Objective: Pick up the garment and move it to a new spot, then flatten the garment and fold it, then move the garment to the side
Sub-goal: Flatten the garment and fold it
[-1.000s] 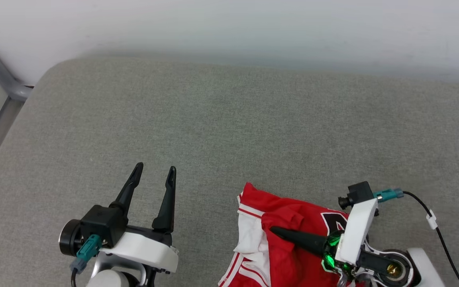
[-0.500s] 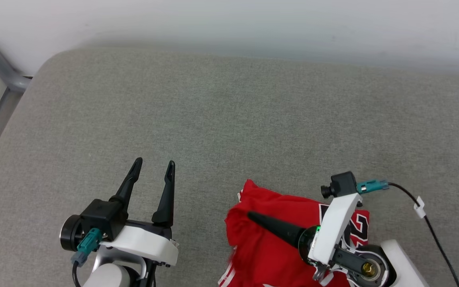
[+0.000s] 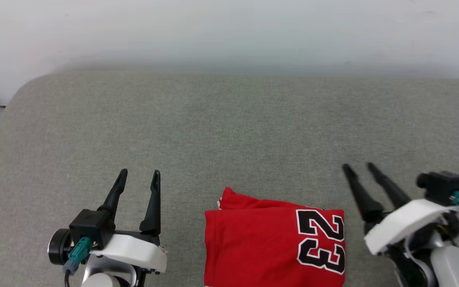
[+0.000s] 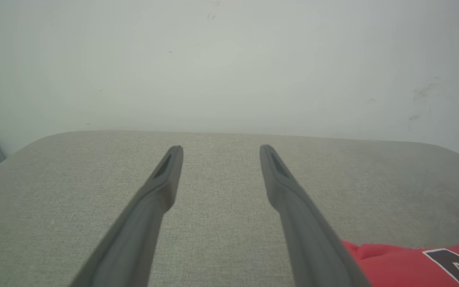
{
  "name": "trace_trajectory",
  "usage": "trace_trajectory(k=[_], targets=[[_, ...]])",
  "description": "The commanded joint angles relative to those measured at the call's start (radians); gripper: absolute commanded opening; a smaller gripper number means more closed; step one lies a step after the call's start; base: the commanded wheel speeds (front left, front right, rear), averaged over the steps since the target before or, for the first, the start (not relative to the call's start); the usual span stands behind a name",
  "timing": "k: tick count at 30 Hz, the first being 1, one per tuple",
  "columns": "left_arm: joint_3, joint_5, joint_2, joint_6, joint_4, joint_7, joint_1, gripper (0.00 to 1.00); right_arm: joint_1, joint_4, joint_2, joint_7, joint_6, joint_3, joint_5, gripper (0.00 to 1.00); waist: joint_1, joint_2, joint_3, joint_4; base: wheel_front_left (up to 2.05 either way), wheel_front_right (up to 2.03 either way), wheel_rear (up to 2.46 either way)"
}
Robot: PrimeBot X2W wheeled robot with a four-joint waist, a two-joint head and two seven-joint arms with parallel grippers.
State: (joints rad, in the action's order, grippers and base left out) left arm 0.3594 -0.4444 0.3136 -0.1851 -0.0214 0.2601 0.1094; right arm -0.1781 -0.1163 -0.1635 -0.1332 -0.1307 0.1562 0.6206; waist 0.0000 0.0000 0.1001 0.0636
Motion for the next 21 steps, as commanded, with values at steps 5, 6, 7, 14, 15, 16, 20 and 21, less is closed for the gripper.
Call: trace_trajectory(k=[5, 6, 7, 14, 15, 16, 20, 21], targets=[[-0.02, 0.008, 0.0, -0.015, -0.002, 0.007, -0.037, 1.0, 0.08, 0.049, 0.02, 0.113, 0.0, -0.166, -0.23, 1.0, 0.0, 0.0, -0.035, -0.037, 0.0, 0.0, 0.0], [-0.023, 0.008, 0.0, -0.017, -0.003, 0.007, -0.043, 1.0, 0.092, 0.066, 0.028, 0.128, 0.0, -0.187, -0.264, 1.0, 0.0, 0.0, -0.041, -0.042, 0.0, 0.0, 0.0], [-0.027, 0.008, -0.001, -0.017, -0.004, 0.007, -0.049, 1.0, 0.104, 0.082, 0.032, 0.136, 0.0, -0.203, -0.295, 1.0, 0.0, 0.0, -0.047, -0.047, 0.0, 0.0, 0.0], [-0.037, 0.019, -0.001, -0.02, -0.022, 0.007, -0.093, 1.0, 0.202, 0.195, 0.055, 0.14, 0.0, -0.236, -0.412, 1.0, 0.0, 0.0, -0.095, -0.071, 0.0, 0.0, 0.0], [-0.037, 0.015, -0.003, -0.017, -0.025, 0.007, -0.1, 1.0, 0.218, 0.208, 0.056, 0.134, 0.0, -0.236, -0.424, 1.0, 0.0, 0.0, -0.101, -0.073, 0.0, 0.0, 0.0], [-0.039, 0.014, -0.004, -0.017, -0.029, 0.007, -0.106, 1.0, 0.234, 0.224, 0.059, 0.127, 0.0, -0.237, -0.435, 1.0, 0.0, 0.0, -0.107, -0.074, 0.0, 0.0, 0.0], [-0.045, 0.014, -0.007, -0.013, -0.037, 0.007, -0.12, 1.0, 0.297, 0.278, 0.072, 0.105, 0.0, -0.239, -0.457, 1.0, 0.0, 0.0, -0.117, -0.075, 0.0, 0.0, 0.0], [-0.047, 0.015, -0.008, -0.013, -0.04, 0.007, -0.124, 1.0, 0.31, 0.289, 0.075, 0.101, 0.0, -0.239, -0.46, 1.0, 0.0, 0.0, -0.119, -0.075, 0.0, 0.0, 0.0]])
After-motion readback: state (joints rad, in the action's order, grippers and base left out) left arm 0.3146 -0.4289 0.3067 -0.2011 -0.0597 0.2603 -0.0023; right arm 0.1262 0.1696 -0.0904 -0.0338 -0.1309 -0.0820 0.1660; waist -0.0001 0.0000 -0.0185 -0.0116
